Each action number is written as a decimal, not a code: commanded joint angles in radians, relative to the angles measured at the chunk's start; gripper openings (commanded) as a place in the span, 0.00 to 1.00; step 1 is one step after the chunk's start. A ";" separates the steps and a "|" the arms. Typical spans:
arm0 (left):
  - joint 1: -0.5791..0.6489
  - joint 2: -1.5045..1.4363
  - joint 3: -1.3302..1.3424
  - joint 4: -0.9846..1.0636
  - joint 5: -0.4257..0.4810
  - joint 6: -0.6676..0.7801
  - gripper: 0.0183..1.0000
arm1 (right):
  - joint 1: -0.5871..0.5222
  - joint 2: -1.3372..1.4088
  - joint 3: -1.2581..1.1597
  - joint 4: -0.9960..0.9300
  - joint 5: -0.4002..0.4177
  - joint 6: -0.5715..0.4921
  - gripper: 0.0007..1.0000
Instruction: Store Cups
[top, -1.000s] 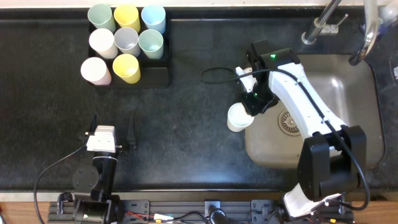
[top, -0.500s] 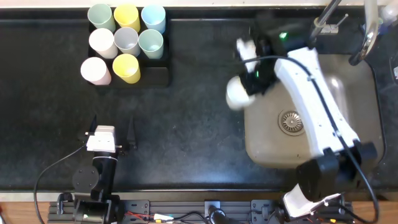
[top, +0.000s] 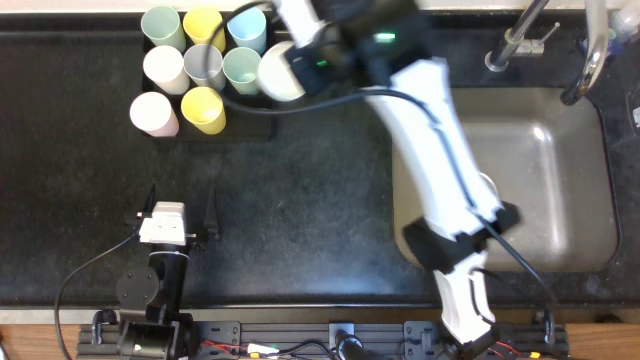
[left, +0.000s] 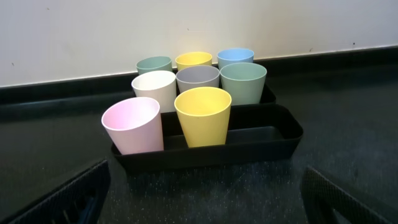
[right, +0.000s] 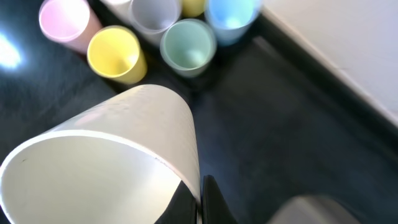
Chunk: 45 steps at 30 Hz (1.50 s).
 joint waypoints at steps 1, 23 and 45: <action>0.005 -0.008 -0.003 0.001 -0.008 0.011 1.00 | 0.053 0.082 0.032 0.036 0.000 0.008 0.04; 0.005 -0.008 -0.003 0.001 -0.008 0.011 1.00 | 0.080 0.274 0.032 0.089 0.000 -0.031 0.04; 0.005 -0.008 -0.003 0.001 -0.008 0.011 1.00 | 0.089 0.365 0.020 0.142 -0.003 -0.056 0.04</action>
